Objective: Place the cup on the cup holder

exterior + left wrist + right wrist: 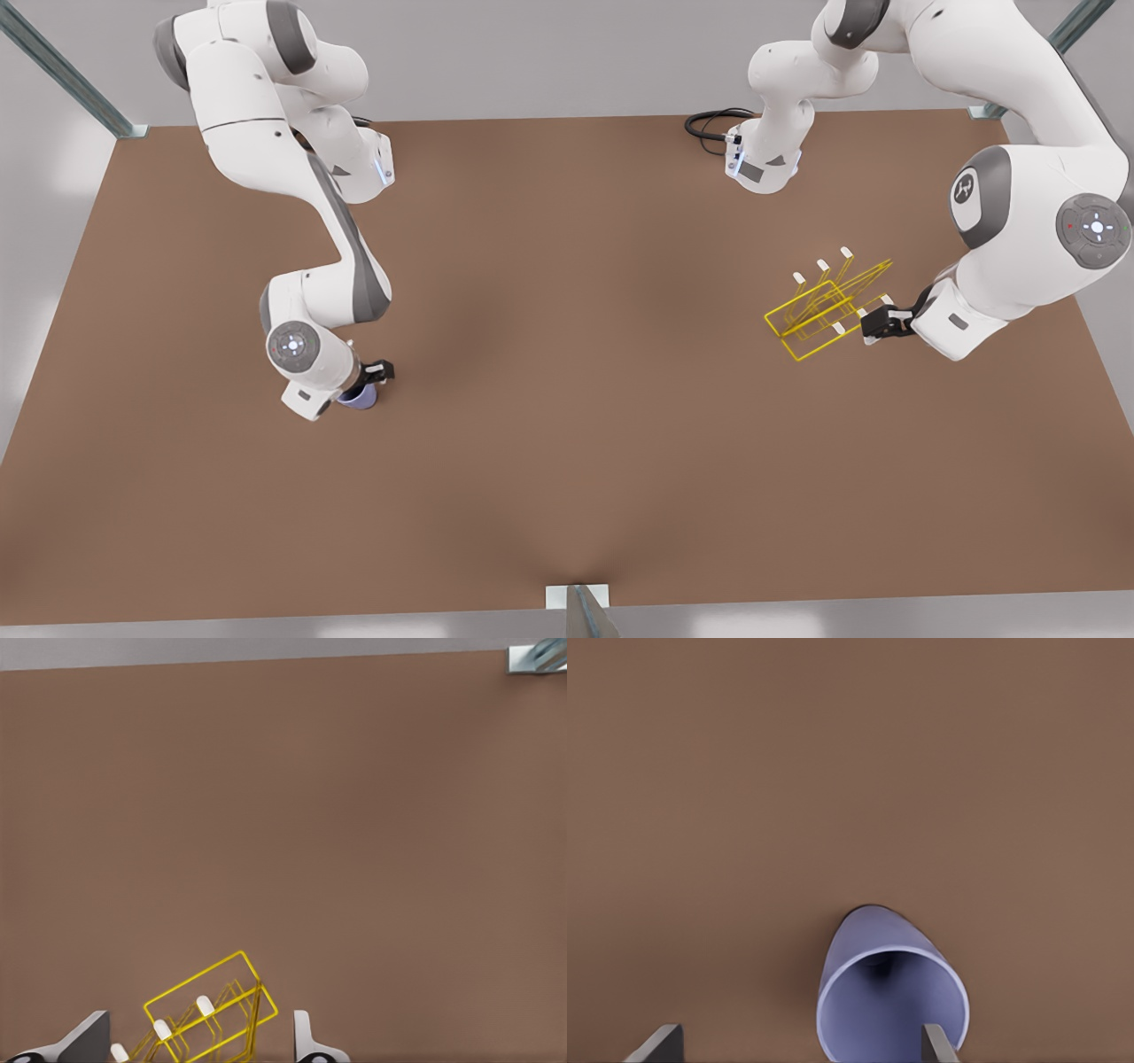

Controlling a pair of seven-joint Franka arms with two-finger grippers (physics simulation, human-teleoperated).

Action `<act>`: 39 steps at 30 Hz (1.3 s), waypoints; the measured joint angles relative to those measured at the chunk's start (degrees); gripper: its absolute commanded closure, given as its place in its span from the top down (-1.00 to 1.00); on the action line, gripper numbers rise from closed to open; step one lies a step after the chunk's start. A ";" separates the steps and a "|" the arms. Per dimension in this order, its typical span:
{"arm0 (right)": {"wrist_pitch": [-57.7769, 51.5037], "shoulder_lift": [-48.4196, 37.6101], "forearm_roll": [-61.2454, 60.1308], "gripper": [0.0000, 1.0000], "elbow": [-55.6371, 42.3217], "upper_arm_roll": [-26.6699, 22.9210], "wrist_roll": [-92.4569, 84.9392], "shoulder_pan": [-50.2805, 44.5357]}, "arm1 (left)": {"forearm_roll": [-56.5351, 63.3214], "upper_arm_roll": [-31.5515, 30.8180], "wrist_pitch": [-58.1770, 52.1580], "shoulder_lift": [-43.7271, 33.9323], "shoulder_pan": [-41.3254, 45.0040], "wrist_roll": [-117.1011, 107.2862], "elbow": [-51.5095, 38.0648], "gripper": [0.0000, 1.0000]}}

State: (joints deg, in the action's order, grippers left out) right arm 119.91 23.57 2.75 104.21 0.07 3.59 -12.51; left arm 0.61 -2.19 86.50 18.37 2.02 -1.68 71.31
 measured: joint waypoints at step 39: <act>9.05 5.53 -0.89 -0.57 2.82 0.16 1.98 0.82 | 0.06 0.00 0.42 0.69 0.01 0.66 -0.08 1.00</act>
State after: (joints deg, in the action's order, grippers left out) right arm 128.96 29.09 1.87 107.03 0.23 5.57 -11.70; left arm 0.67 -2.19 86.92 19.06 2.02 -1.01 71.22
